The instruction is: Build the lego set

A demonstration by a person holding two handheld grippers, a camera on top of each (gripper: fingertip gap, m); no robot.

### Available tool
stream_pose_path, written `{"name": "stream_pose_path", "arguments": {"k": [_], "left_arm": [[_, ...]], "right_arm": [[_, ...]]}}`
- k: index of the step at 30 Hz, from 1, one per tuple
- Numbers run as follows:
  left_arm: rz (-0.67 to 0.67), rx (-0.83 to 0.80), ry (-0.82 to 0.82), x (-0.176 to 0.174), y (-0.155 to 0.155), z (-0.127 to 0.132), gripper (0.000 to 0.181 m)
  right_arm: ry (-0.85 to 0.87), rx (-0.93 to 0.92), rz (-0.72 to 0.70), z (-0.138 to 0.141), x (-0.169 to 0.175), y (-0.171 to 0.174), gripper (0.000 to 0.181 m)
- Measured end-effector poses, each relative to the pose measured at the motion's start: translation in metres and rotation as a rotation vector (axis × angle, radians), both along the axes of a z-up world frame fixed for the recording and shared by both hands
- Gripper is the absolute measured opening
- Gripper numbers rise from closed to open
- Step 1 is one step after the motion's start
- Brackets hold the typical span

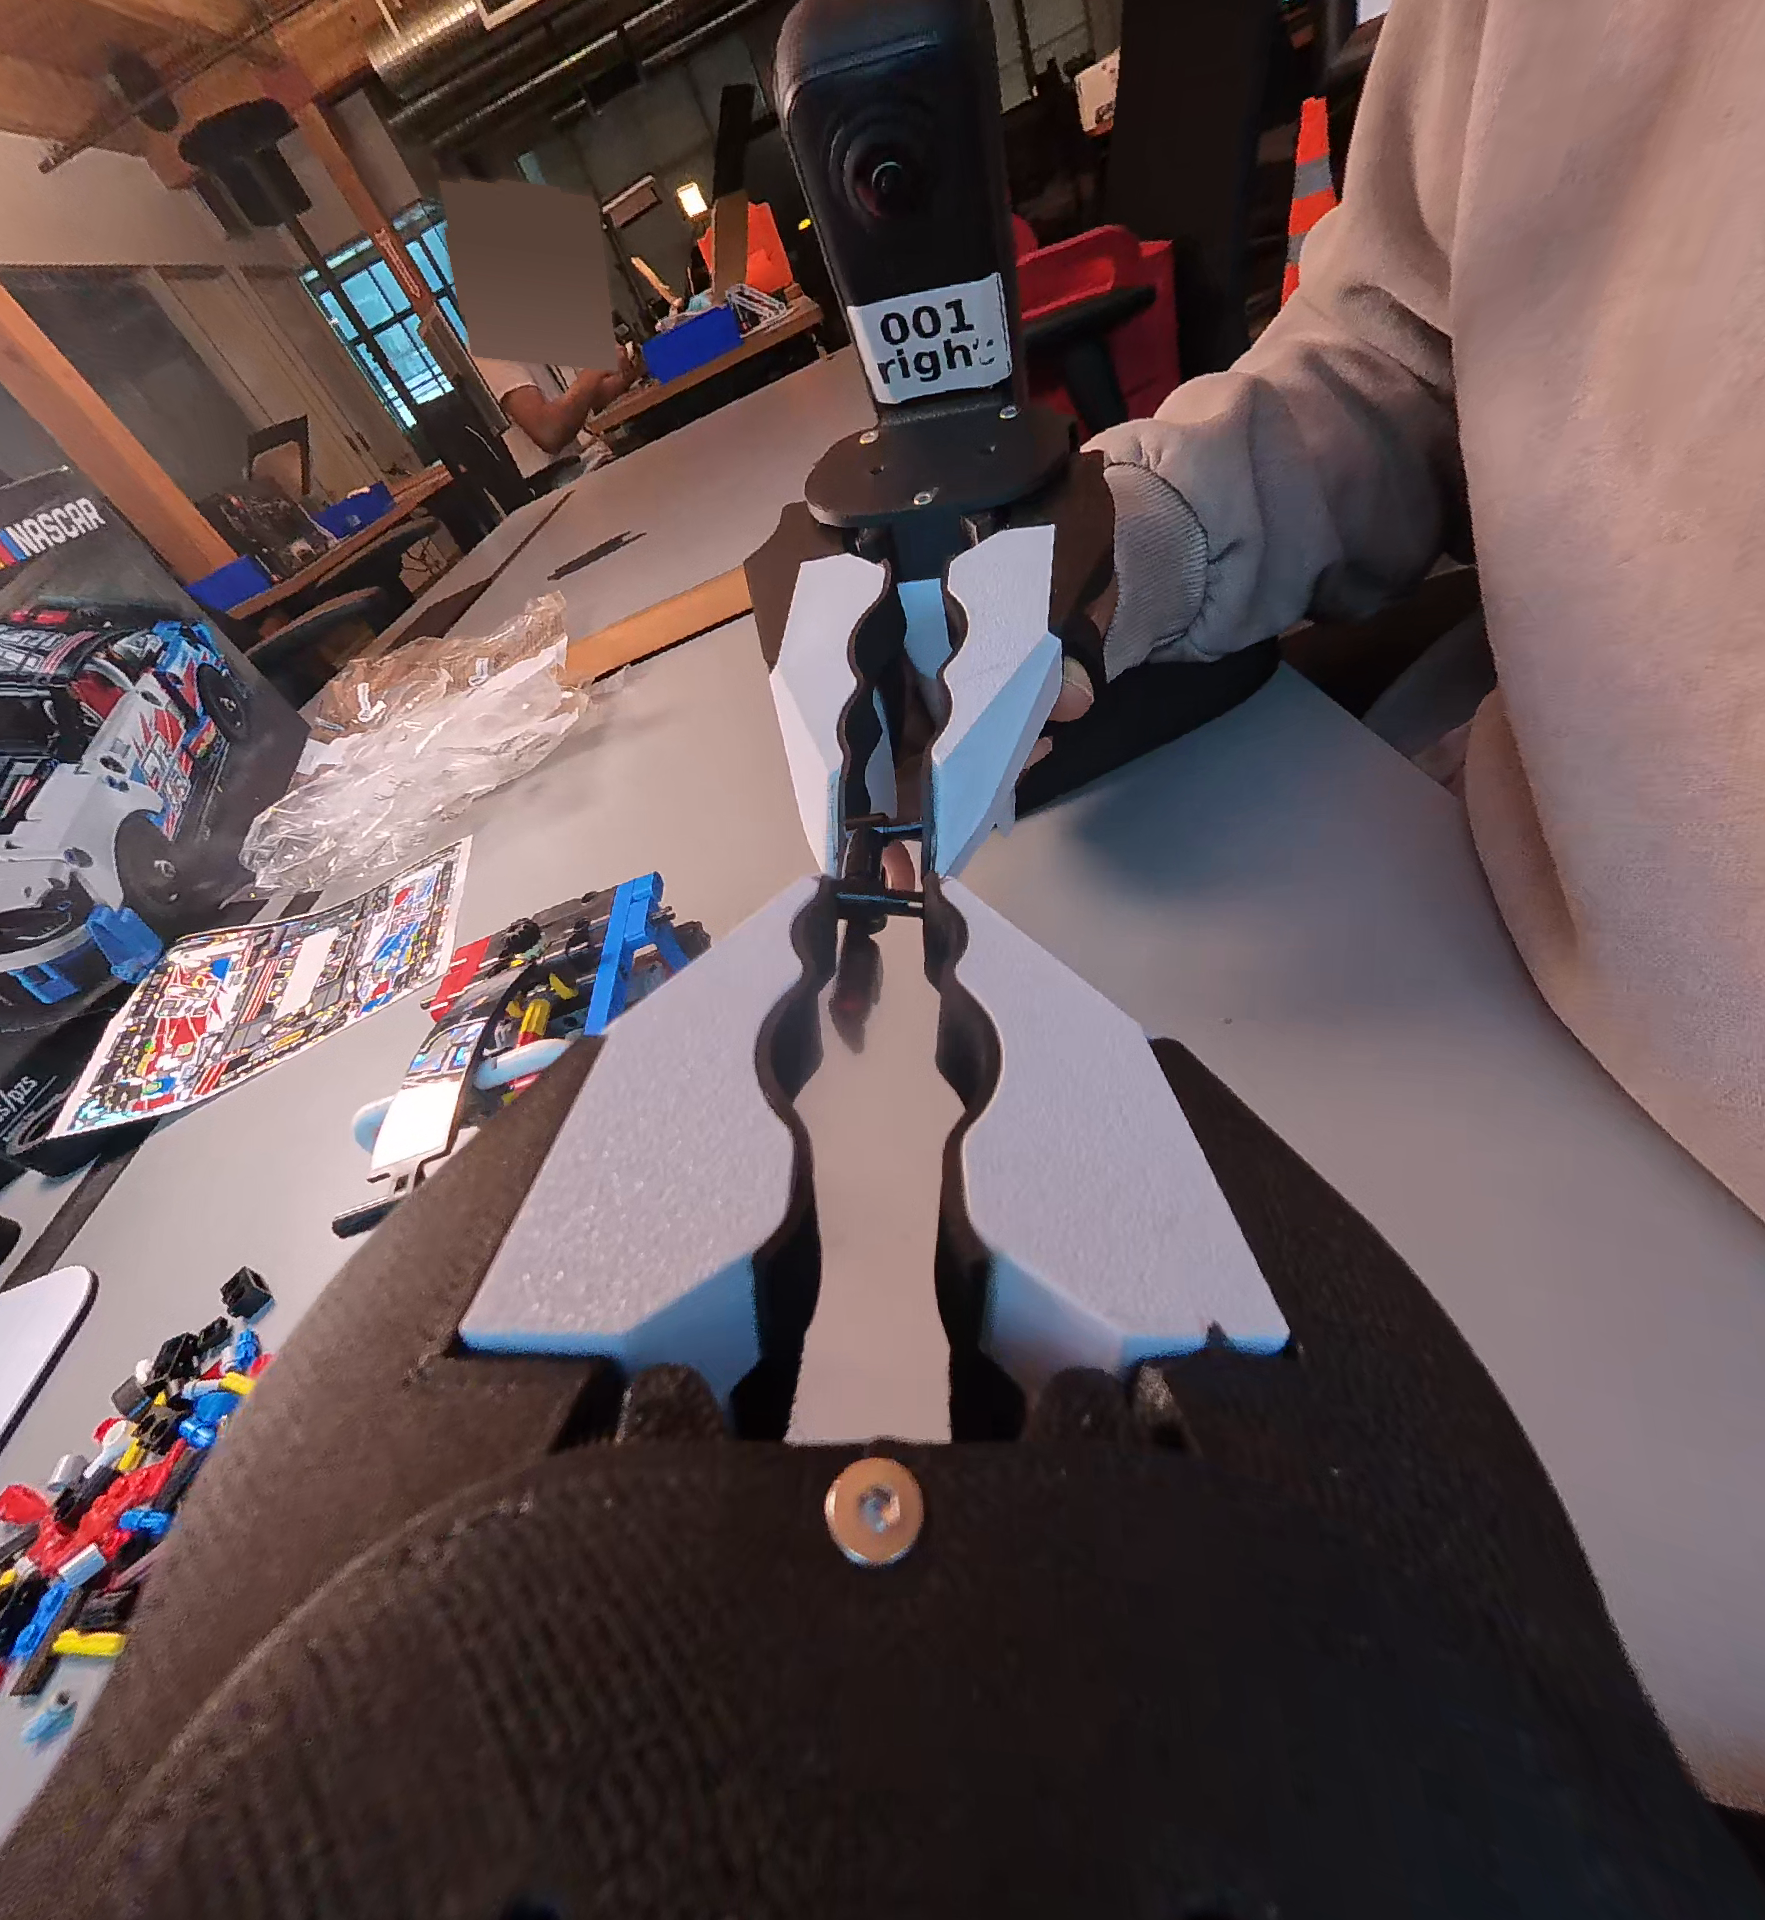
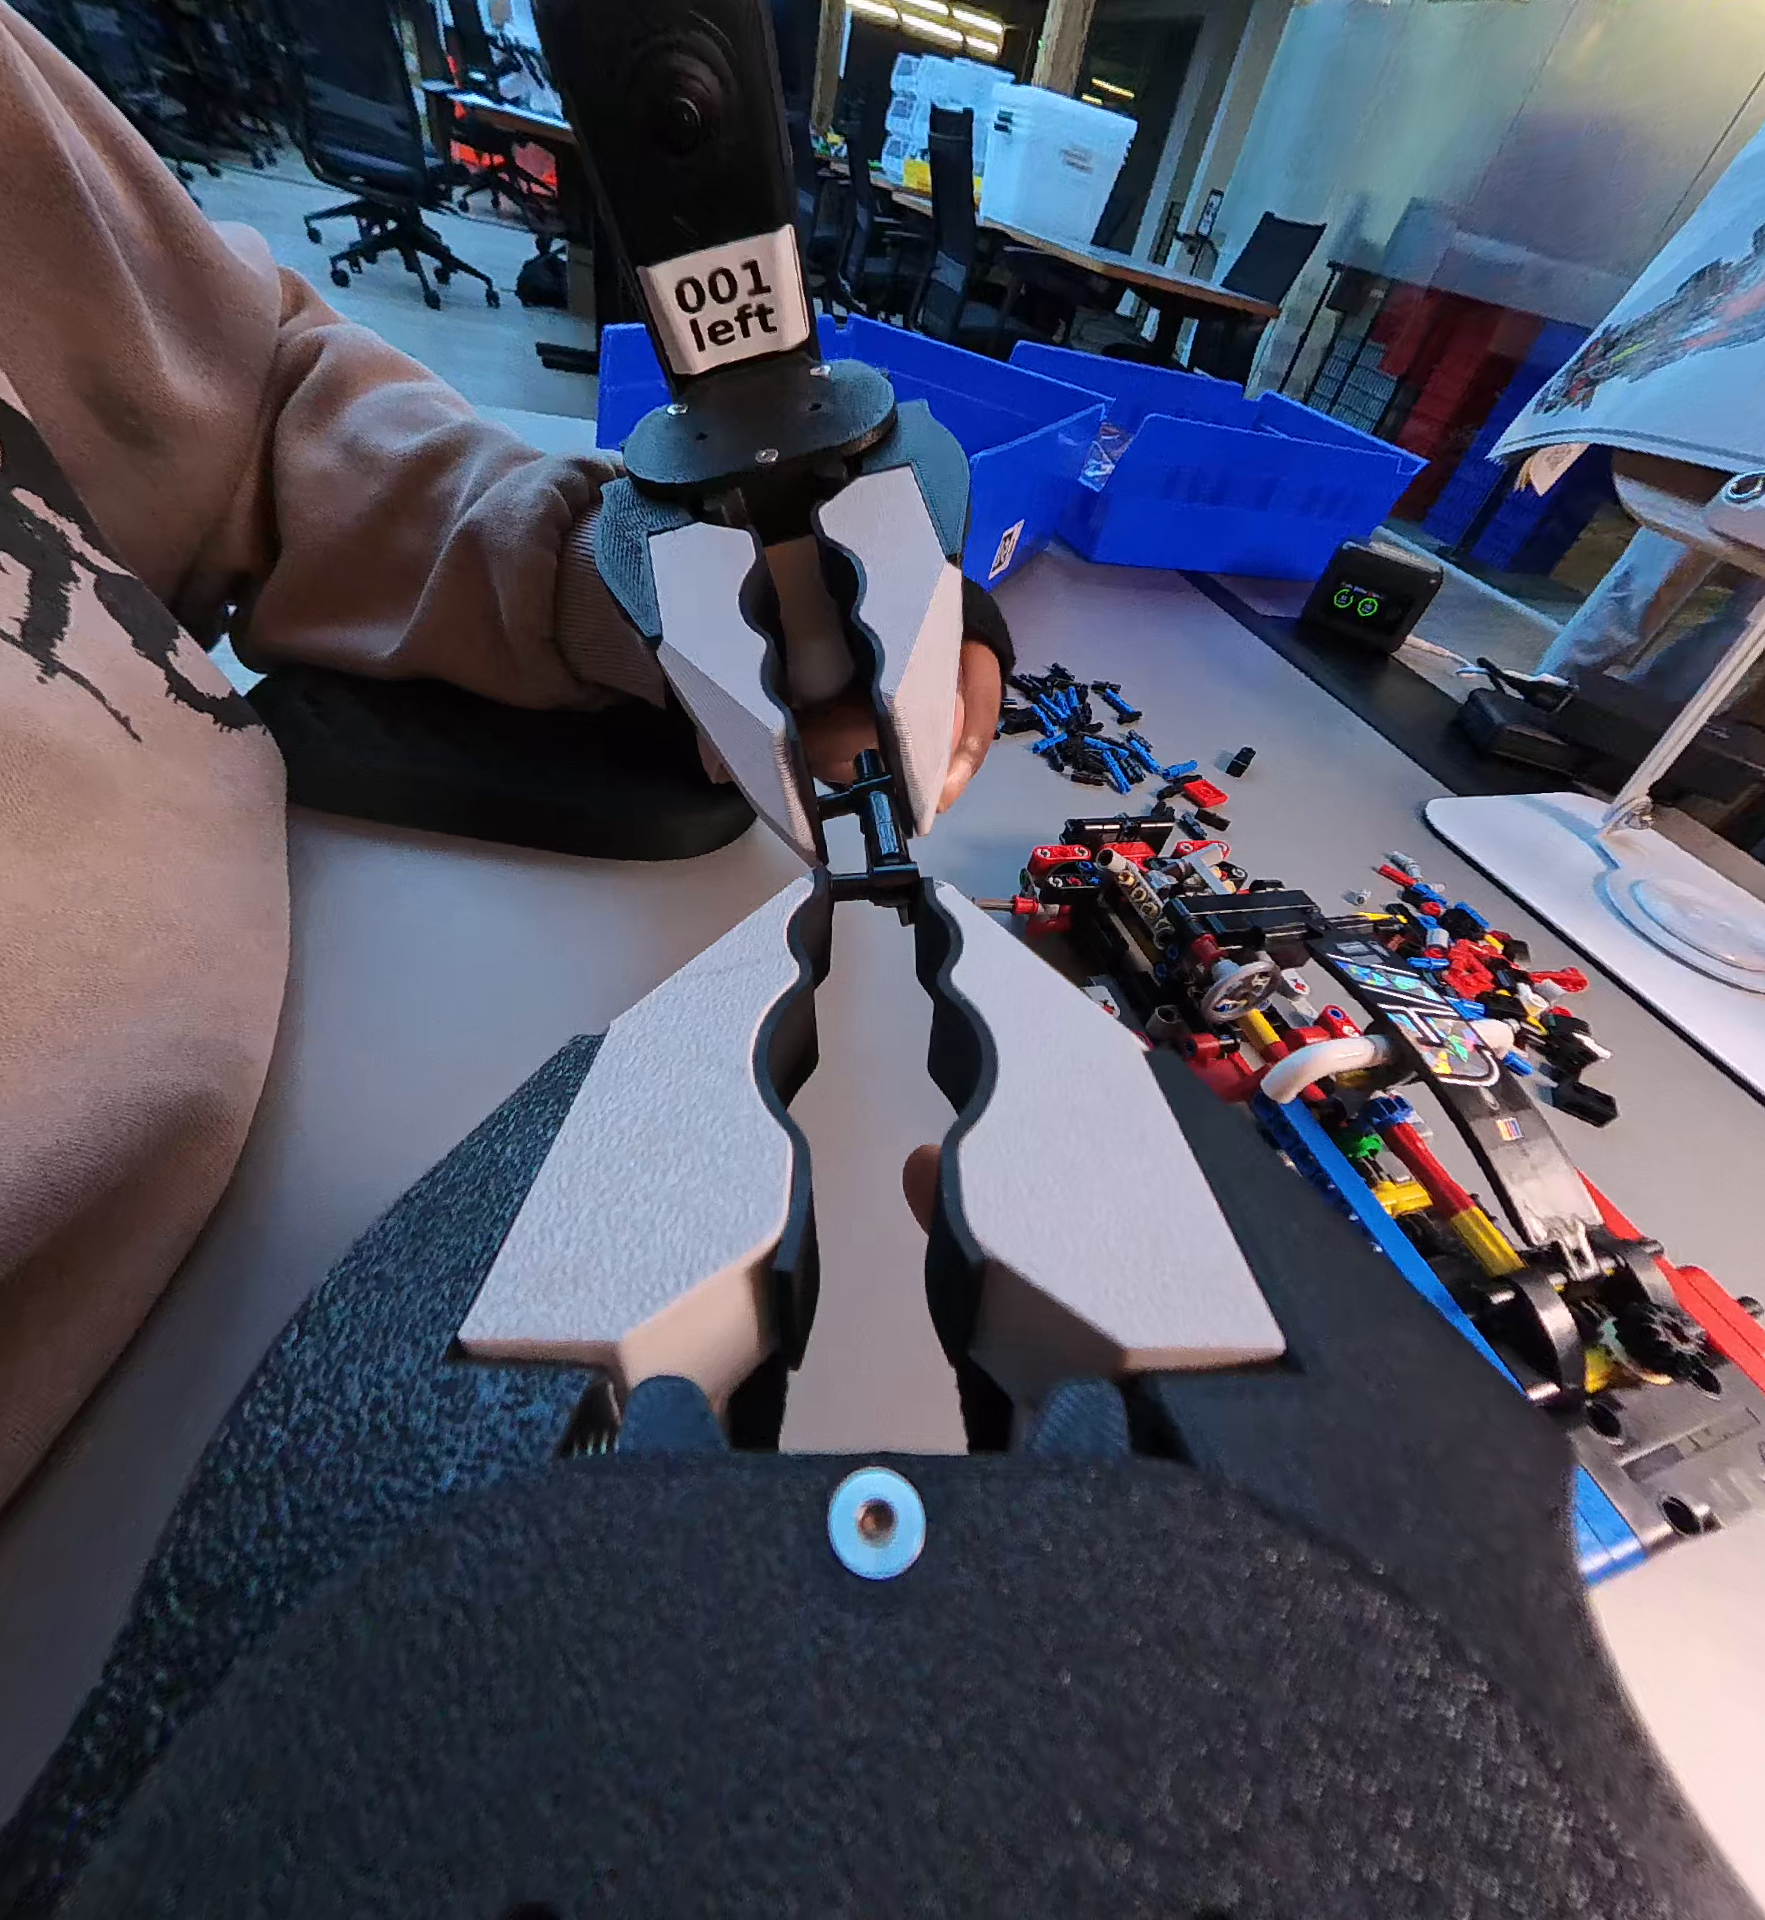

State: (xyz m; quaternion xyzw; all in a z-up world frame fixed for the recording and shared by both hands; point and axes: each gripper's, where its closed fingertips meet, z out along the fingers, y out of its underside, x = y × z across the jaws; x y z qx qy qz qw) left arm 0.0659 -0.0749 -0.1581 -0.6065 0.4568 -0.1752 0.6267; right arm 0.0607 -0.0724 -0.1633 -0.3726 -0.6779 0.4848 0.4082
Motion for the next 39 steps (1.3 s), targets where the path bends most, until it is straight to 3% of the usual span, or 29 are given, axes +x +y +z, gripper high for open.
{"name": "stream_pose_path", "arguments": {"k": [2,6,15,26,29,32,36,39], "left_arm": [[0.006,-0.013,-0.031,0.000,0.002,0.002,0.014],[-0.028,-0.080,-0.114,-0.003,0.000,0.009,0.034],[0.016,-0.106,-0.196,-0.019,0.007,0.017,0.006],[0.071,-0.233,-0.320,-0.032,0.019,0.020,0.005],[0.137,-0.348,-0.388,-0.045,0.030,0.011,0.005],[0.194,-0.564,-0.538,-0.058,0.041,-0.002,0.005],[0.145,-0.763,-0.853,-0.066,0.047,0.003,0.004],[0.124,-0.836,-0.934,-0.067,0.047,-0.002,0.004]], "right_arm": [[0.004,-0.008,0.003,0.001,0.000,0.002,0.014],[0.029,0.011,-0.015,0.008,0.000,0.010,0.014],[0.050,0.043,0.033,0.021,0.000,0.011,0.014],[0.036,-0.034,0.014,0.029,-0.014,0.027,0.015],[0.023,0.047,0.007,0.028,-0.020,0.036,0.026],[0.017,0.152,0.000,0.026,-0.027,0.047,0.035],[0.047,0.310,-0.008,0.013,-0.040,0.052,0.050],[0.100,0.386,-0.044,0.005,-0.049,0.054,0.050]]}}
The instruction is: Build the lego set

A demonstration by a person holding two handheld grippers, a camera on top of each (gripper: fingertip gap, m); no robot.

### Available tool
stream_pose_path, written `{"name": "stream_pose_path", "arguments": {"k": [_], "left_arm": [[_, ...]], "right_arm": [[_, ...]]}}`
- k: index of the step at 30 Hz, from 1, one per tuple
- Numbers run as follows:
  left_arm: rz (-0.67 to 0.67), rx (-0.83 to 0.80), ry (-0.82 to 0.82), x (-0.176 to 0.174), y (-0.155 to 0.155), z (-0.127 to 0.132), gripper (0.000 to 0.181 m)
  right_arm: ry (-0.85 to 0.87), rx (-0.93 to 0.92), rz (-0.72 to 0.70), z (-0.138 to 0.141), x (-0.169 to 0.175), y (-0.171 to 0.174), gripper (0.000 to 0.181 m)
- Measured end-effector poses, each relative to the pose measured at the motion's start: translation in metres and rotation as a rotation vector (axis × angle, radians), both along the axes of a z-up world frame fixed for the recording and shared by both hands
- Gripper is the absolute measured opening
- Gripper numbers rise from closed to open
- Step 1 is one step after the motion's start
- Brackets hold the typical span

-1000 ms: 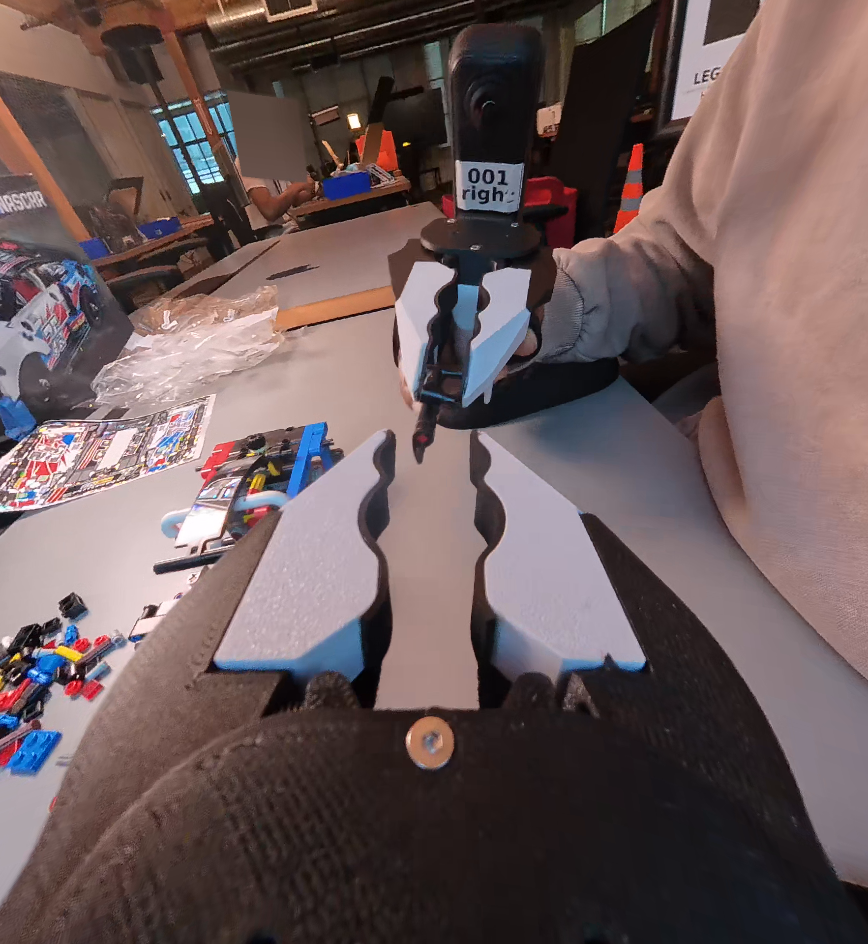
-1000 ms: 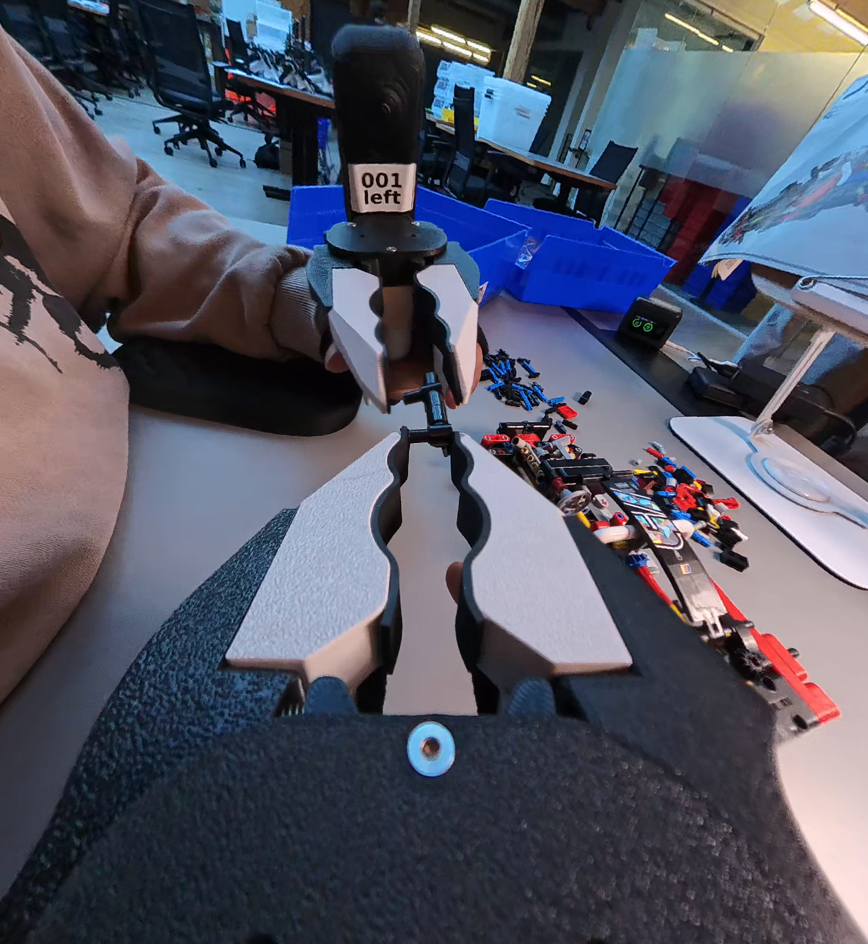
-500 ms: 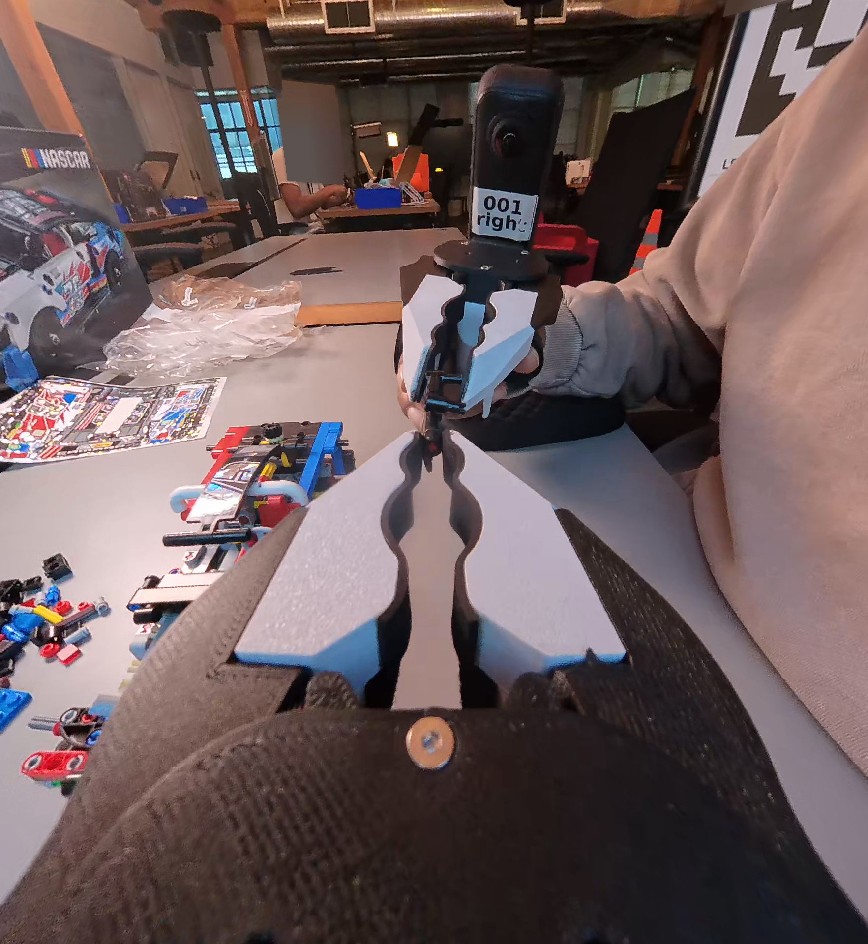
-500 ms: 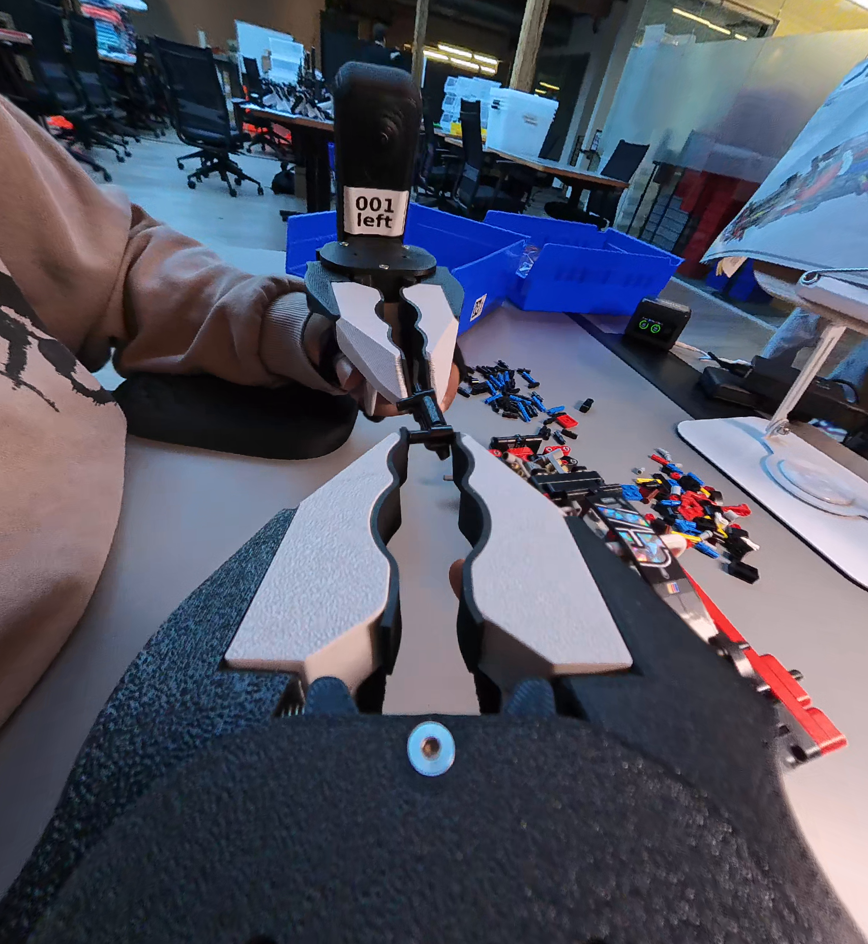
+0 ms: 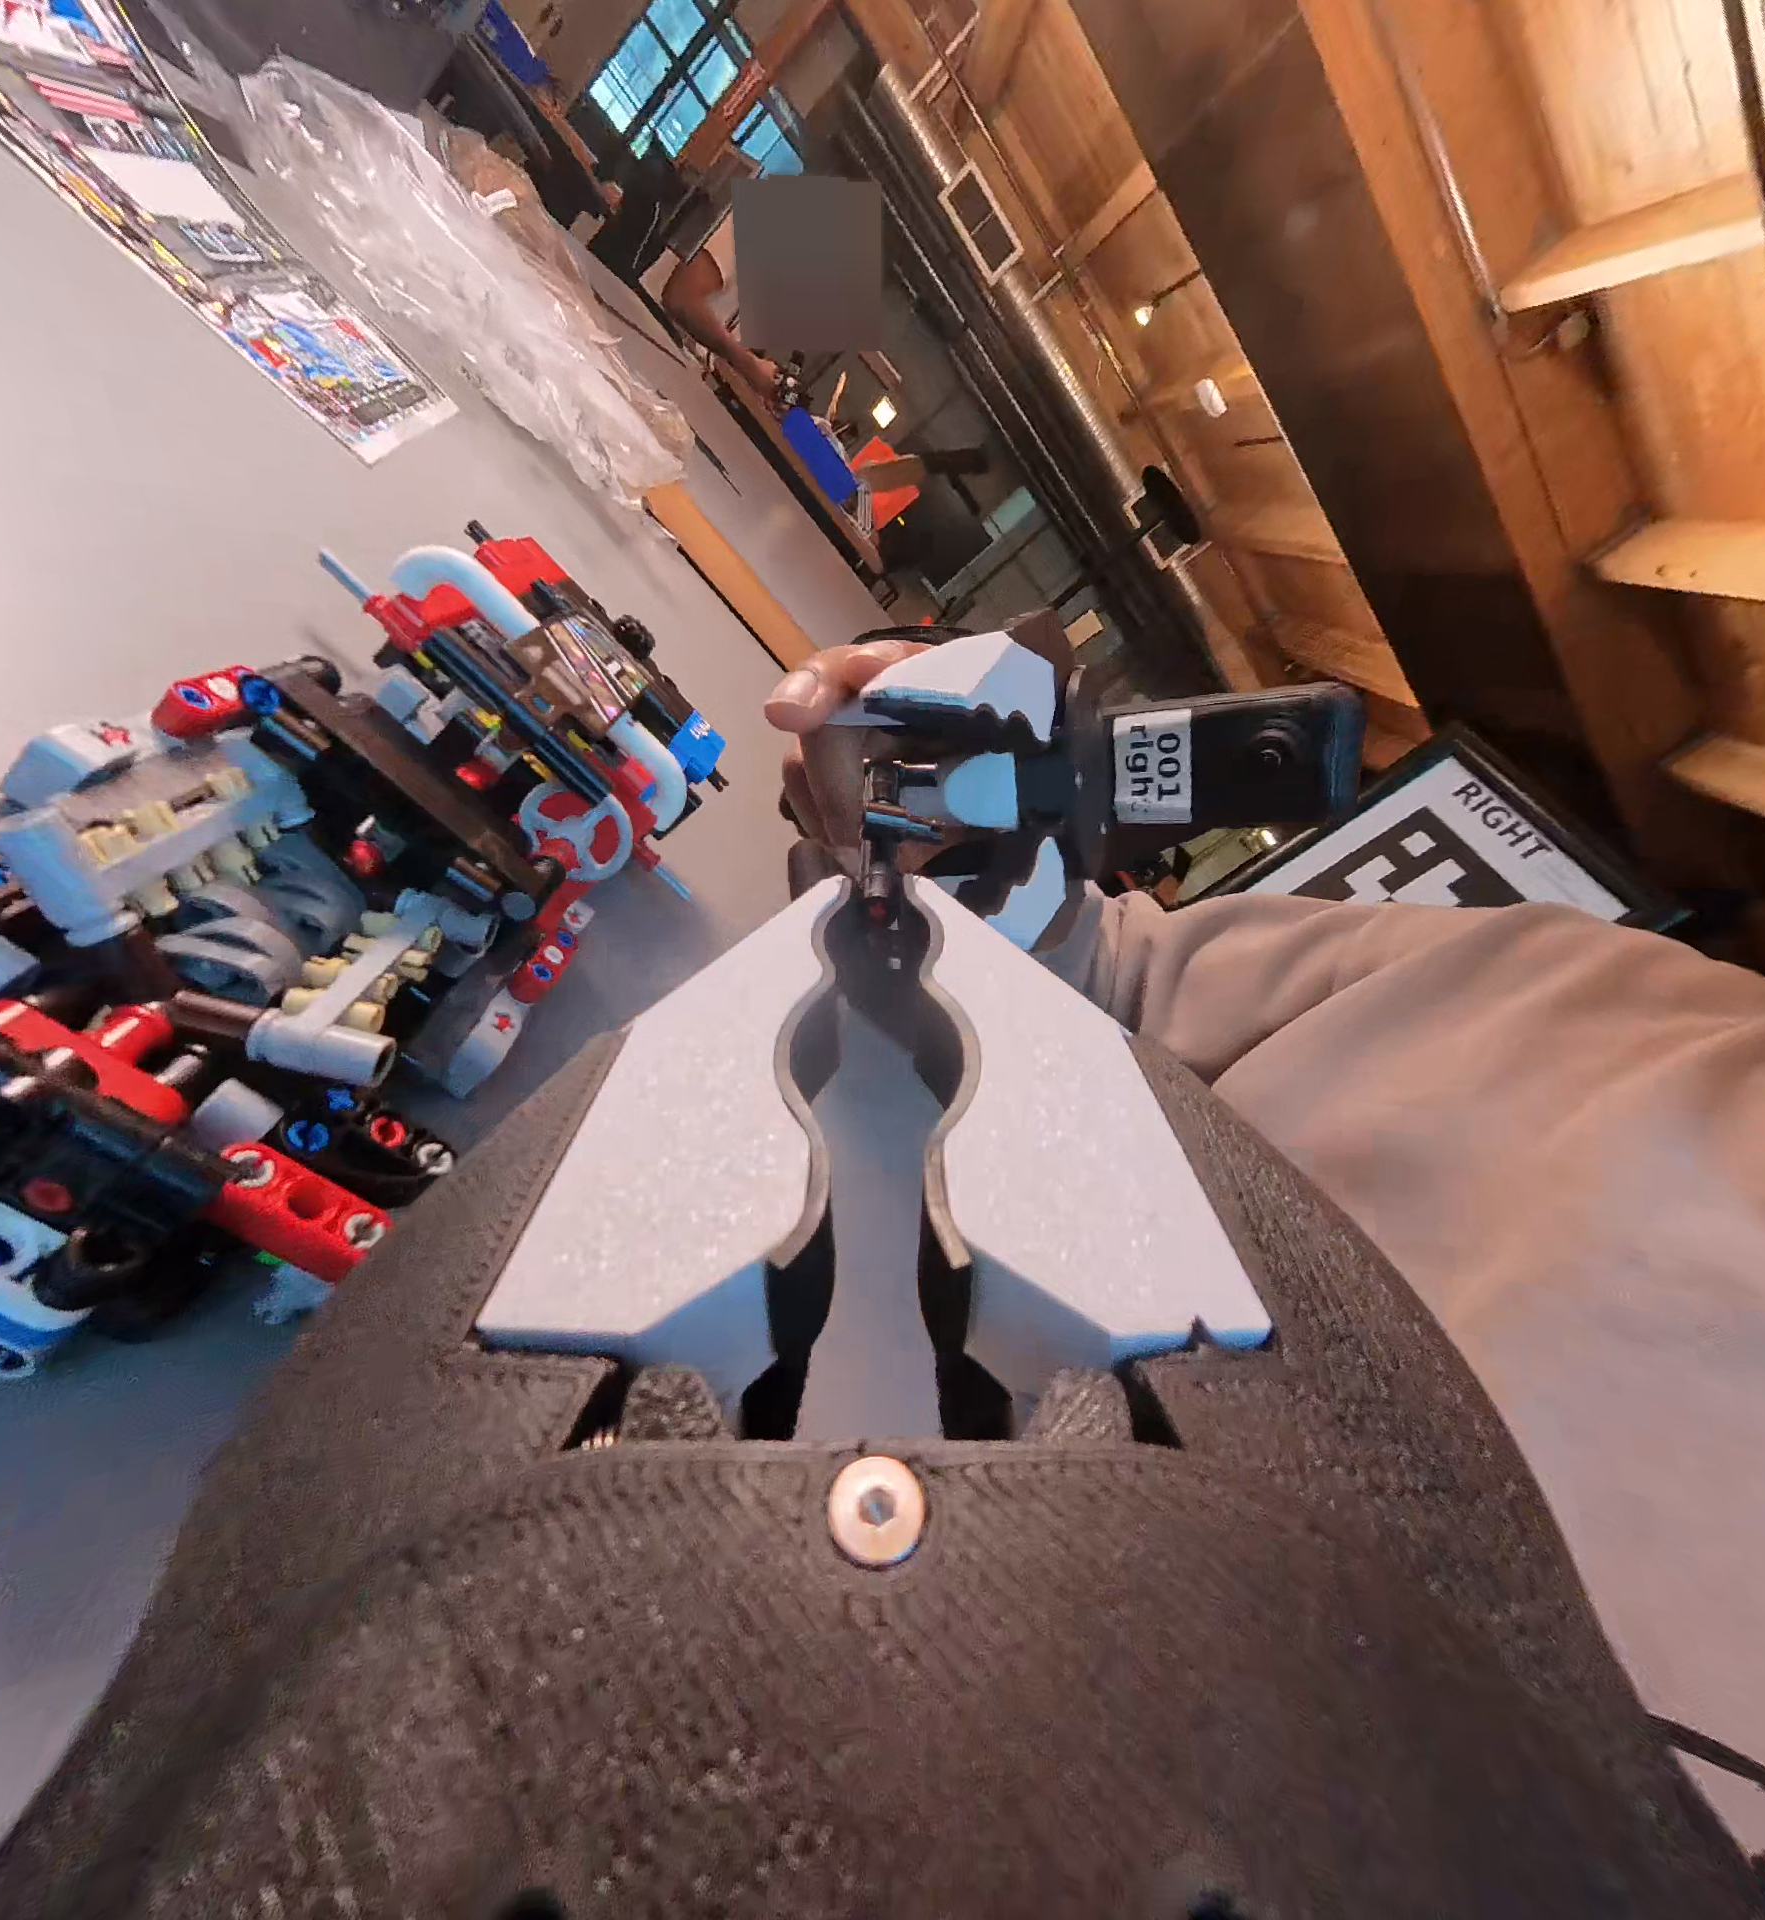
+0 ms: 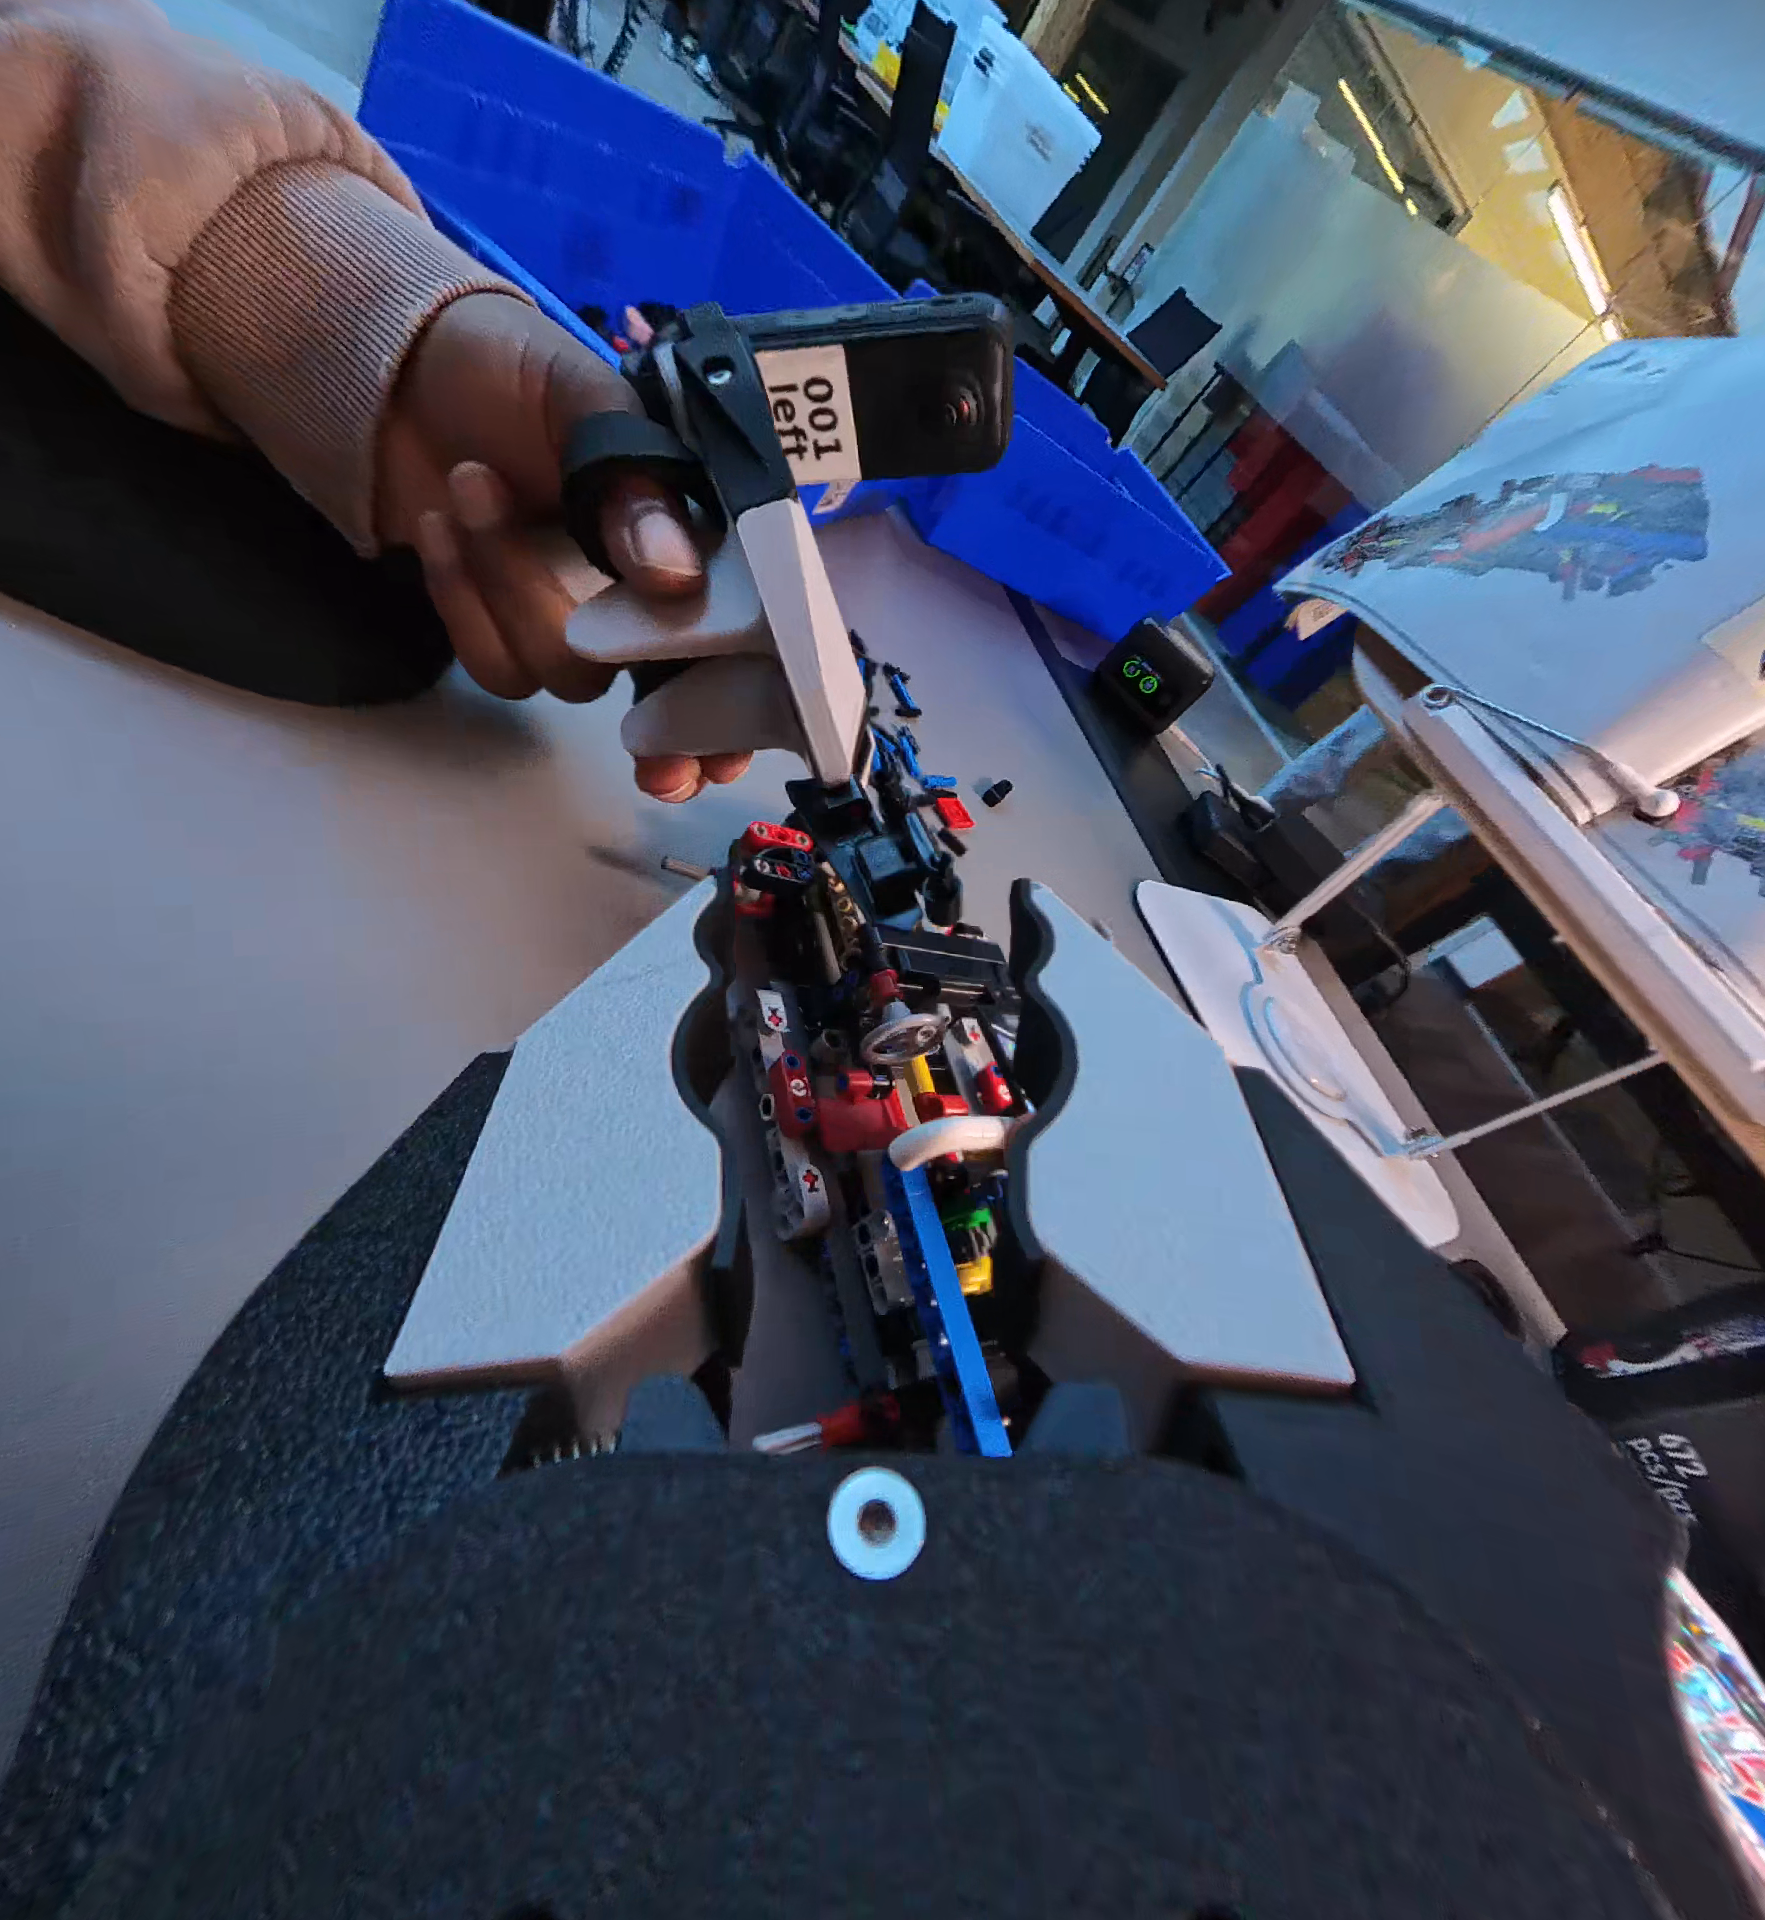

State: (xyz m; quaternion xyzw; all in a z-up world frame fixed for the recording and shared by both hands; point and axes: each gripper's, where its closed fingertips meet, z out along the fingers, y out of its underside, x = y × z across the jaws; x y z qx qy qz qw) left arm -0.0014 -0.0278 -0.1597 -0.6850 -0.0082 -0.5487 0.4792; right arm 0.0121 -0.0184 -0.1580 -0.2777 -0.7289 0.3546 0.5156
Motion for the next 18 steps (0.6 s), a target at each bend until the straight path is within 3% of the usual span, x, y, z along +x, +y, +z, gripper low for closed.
{"name": "stream_pose_path", "arguments": {"k": [3,8,18], "left_arm": [[-0.038,0.023,-0.075,0.005,-0.002,0.007,0.004],[-0.044,0.070,-0.115,0.011,-0.001,0.014,0.004],[-0.044,0.103,-0.198,0.029,-0.002,0.024,0.004]], "right_arm": [[0.029,-0.062,-0.014,-0.001,-0.003,0.001,0.047],[0.096,-0.274,0.006,0.020,0.001,0.000,0.036],[0.089,-0.538,0.062,0.033,0.012,-0.003,0.016]]}}
